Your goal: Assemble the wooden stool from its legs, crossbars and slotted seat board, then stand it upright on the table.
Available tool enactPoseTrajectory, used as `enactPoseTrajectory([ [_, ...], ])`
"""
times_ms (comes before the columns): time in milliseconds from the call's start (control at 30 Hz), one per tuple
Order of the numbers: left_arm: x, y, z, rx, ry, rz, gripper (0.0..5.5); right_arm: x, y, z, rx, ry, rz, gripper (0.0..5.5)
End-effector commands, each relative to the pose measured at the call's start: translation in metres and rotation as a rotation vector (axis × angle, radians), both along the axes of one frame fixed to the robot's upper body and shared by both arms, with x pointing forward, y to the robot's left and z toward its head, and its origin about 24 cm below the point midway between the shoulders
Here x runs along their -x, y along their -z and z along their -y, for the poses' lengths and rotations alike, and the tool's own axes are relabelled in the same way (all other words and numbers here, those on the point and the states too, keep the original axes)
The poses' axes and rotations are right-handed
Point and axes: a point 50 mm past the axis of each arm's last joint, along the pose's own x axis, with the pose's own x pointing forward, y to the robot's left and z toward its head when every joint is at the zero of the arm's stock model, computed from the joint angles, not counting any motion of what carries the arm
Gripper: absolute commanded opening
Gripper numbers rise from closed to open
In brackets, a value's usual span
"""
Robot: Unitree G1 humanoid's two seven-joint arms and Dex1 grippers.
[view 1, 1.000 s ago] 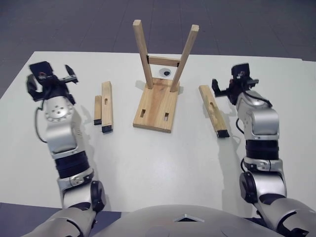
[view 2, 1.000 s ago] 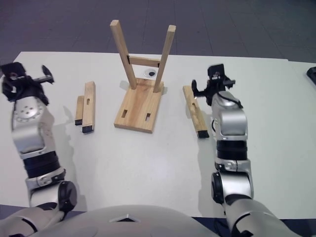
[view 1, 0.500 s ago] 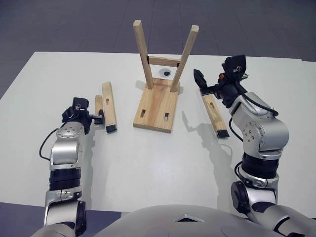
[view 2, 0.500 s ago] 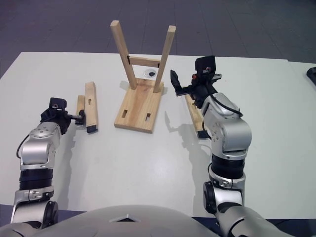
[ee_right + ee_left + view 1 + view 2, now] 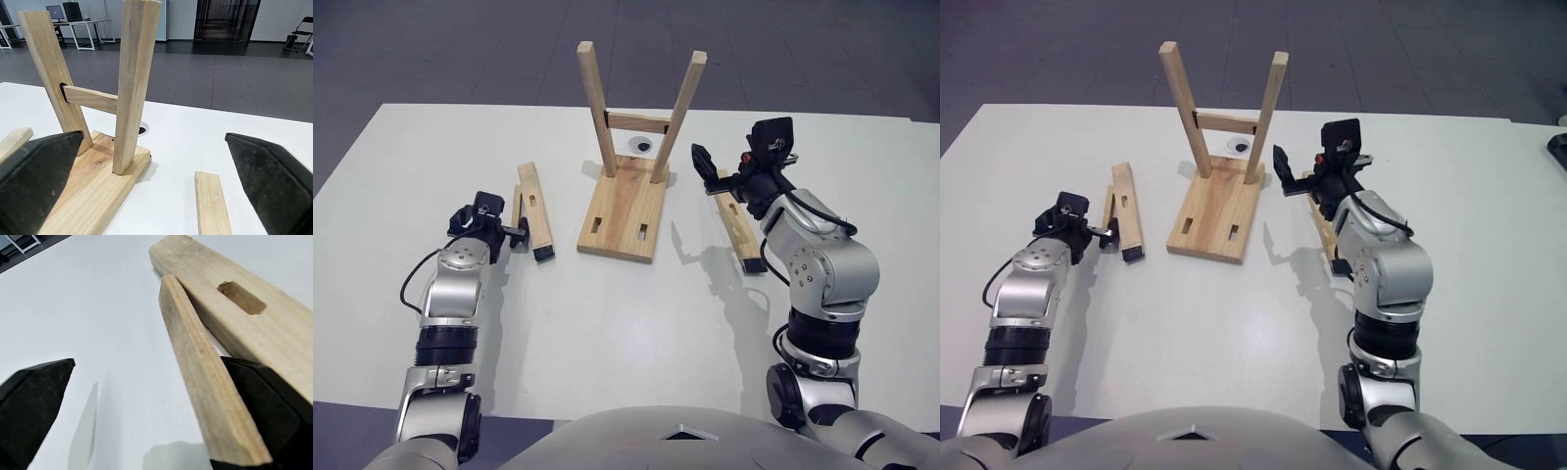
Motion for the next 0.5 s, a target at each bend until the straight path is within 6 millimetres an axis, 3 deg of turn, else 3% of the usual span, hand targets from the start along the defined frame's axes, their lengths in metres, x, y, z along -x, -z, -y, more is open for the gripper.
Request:
enactPoseTrajectory([
  [33, 0.0304, 0.0445, -0.0218, -0.003, -0.09, -0.242, 4.59, 0.0006, -0.0047, -0.0026, -0.009, -0.004, 0.012, 5.4],
  [233, 0.0394, 0.0526, -0.0242, 0.07, -0.094, -0.304, 3.62, -0.0016, -0.0053, 0.0014, -0.02, 0.02, 0.015, 5.4],
  [500, 0.0398, 0.0474, -0.0213, 0.097, -0.046, -0.279, 2.23, -0.0038, -0.0092, 0.0051, -0.029, 0.044, 0.027, 5.4],
])
